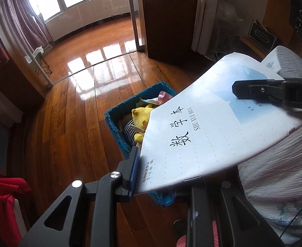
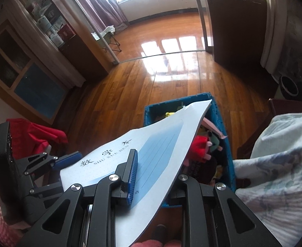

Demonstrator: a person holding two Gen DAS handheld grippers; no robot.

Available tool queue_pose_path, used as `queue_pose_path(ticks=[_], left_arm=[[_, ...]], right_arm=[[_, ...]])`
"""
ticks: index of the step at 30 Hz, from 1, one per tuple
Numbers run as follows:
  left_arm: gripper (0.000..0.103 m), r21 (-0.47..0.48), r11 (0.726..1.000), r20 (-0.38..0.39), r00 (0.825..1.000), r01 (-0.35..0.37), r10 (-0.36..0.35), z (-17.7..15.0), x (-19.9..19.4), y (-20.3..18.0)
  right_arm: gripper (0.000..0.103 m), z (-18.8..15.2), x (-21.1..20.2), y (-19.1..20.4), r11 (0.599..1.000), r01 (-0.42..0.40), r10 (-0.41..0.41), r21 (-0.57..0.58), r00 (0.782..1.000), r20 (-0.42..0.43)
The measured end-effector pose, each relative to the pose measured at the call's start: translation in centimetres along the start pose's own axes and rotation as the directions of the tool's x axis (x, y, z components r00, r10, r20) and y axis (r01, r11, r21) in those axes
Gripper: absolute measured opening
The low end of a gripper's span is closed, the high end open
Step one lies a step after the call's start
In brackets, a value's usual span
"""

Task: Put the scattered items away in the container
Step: 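Lift the exercise book with both grippers and carry it to the blue bin, then lower the book into the blue bin and open both grippers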

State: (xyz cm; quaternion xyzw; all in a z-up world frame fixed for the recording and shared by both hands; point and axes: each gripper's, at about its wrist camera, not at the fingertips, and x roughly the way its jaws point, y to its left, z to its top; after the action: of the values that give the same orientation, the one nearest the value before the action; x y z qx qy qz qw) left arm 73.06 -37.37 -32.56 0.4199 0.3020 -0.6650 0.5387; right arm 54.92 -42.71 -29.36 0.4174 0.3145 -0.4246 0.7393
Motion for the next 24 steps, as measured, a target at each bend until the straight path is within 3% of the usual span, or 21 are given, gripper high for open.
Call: queue_pose_path(ticks=[12, 18, 22, 24], left_arm=[[0.024, -0.092, 0.995, -0.138, 0.99, 0.021, -0.034, -11.2, 20.6, -2.0], [0.024, -0.137, 0.99, -0.183, 0.982, 0.017, -0.042, -15.0, 26.7, -3.3], [0.024, -0.163, 0.986, -0.242, 0.967, 0.034, -0.074, -16.8, 30.2, -3.9], [0.042, -0.173, 0.984, -0.258, 0.962, 0.048, -0.092, -17.3, 31.3, -4.2]], right_arm=[[0.021, -9.7, 19.5, -7.1, 0.999, -0.005, -0.003, -0.044, 0.985, -0.172], [0.021, -11.9, 24.8, -7.7, 0.983, 0.018, -0.058, -0.185, 0.975, -0.214], [0.021, -12.8, 27.0, -6.9, 0.957, 0.023, -0.089, -0.29, 0.972, -0.216], [0.021, -13.3, 27.8, -6.8, 0.946, 0.021, -0.095, -0.323, 0.972, -0.214]])
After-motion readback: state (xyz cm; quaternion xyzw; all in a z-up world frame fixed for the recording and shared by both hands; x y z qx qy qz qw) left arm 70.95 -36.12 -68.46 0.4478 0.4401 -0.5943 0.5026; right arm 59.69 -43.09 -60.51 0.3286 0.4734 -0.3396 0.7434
